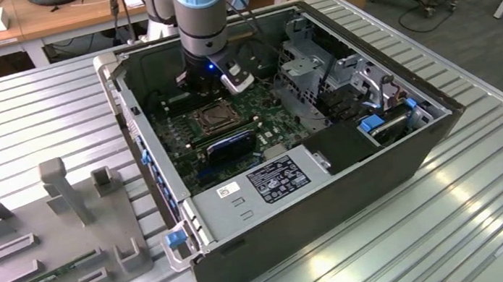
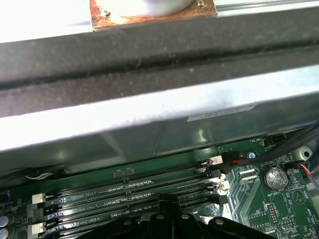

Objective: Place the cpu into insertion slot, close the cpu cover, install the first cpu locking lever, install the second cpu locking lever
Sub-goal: 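Install the first cpu locking lever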

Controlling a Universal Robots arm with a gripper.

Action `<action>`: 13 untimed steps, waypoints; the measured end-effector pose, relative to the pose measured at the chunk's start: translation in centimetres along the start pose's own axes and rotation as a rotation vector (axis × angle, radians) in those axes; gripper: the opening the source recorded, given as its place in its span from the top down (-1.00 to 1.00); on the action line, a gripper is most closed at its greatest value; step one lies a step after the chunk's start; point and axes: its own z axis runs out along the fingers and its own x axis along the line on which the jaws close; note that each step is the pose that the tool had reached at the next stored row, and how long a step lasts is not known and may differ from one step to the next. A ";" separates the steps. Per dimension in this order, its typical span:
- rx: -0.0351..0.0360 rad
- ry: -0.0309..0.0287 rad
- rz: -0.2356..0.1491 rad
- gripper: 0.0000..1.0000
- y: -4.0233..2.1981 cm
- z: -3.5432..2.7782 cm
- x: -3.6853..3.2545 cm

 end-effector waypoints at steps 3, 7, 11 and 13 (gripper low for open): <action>-0.0010 0.0002 0.000 0.79 -0.05 -0.01 -0.02; -0.0006 0.0001 0.000 0.79 -0.12 -0.03 -0.03; -0.0005 0.0002 0.000 0.79 -0.19 -0.06 -0.05; -0.0006 0.0001 0.000 0.79 -0.24 -0.07 -0.06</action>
